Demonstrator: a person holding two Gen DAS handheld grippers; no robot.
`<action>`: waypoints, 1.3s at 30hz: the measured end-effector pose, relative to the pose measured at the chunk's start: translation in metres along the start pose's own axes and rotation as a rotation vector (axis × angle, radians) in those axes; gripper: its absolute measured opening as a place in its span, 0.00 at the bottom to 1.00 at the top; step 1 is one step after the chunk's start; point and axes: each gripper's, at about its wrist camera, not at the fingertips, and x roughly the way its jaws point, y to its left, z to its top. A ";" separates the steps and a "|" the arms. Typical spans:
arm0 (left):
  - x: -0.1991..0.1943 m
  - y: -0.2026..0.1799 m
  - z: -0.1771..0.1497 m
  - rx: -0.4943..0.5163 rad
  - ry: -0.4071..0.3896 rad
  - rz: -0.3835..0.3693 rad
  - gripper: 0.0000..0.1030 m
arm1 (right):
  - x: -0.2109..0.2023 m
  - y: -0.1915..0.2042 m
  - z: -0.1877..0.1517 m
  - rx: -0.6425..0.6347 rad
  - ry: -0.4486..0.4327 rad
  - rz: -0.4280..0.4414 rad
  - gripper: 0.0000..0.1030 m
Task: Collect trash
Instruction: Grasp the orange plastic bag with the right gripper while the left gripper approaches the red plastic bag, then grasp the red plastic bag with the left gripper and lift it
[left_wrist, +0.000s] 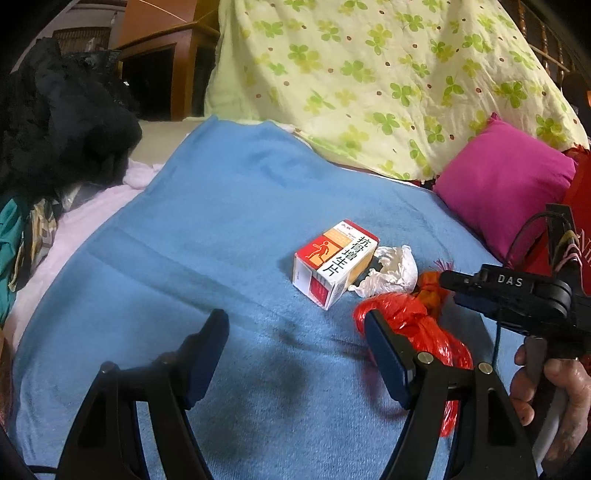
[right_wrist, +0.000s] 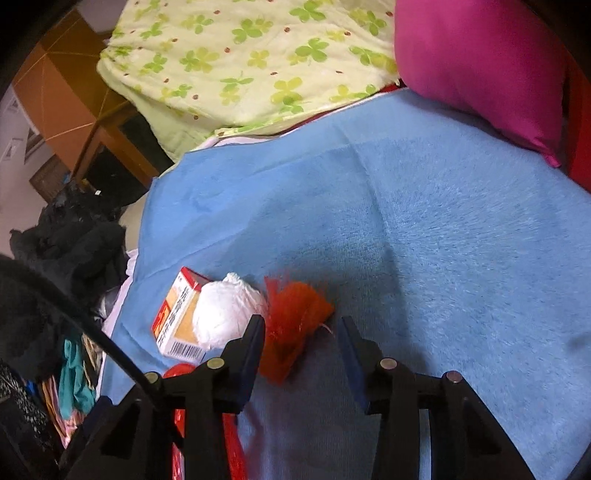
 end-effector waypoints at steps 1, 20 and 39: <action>0.002 -0.001 0.001 0.000 0.001 -0.002 0.74 | 0.003 0.002 0.001 -0.005 0.004 0.000 0.44; 0.011 -0.007 0.006 -0.021 0.003 -0.068 0.74 | 0.022 0.021 0.001 -0.136 -0.007 -0.094 0.37; 0.020 -0.052 0.005 0.084 0.019 -0.086 0.74 | -0.039 -0.004 -0.002 -0.098 -0.049 -0.086 0.35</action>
